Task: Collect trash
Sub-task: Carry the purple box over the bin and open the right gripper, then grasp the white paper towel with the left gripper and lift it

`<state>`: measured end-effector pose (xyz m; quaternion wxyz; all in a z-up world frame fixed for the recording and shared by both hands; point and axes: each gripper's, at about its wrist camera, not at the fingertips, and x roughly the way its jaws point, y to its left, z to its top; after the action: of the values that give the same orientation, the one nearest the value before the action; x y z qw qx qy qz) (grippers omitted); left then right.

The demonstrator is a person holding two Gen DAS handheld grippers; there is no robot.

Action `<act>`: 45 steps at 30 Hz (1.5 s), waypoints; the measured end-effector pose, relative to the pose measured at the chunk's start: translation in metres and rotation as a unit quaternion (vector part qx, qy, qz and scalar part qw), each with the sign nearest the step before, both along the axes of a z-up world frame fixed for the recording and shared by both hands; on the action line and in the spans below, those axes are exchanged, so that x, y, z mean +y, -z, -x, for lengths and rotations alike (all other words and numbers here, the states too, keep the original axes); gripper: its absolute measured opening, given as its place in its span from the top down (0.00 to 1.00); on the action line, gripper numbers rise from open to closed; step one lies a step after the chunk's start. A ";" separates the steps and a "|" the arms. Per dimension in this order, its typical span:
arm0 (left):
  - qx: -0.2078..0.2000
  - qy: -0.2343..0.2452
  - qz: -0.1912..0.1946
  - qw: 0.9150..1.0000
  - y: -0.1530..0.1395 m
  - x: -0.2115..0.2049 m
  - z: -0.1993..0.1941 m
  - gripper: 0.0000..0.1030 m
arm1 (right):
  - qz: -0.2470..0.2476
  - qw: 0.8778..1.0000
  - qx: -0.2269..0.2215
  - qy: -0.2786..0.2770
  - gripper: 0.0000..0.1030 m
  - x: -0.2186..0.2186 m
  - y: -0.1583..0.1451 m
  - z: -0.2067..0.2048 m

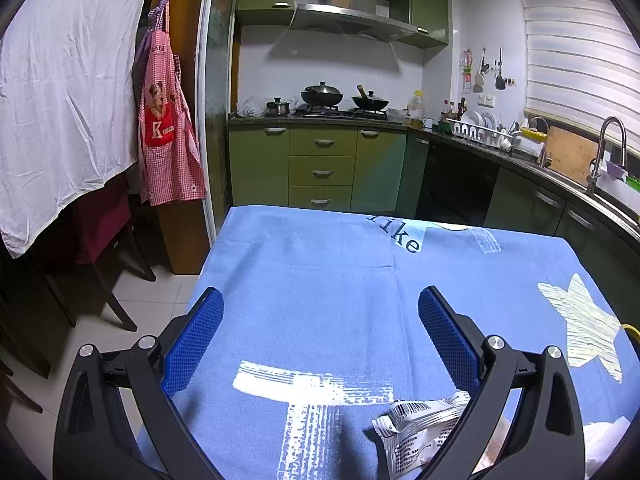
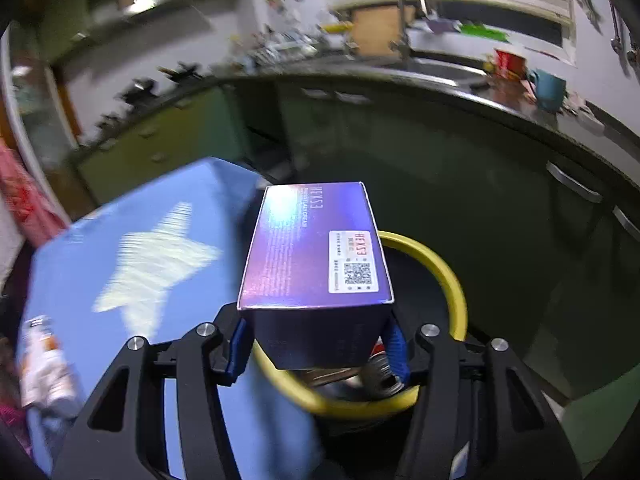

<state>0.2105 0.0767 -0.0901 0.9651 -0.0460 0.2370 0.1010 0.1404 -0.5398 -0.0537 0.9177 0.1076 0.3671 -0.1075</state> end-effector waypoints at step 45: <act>0.227 0.464 -0.071 0.853 0.007 -0.186 0.052 0.34 | -0.037 0.998 -0.030 -0.032 0.27 0.060 0.042 0.092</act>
<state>0.1583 -0.1095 -0.0966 0.8198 0.1624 0.4353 -0.3347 0.0487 -0.4795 -0.0959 0.9265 0.1327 0.3469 -0.0611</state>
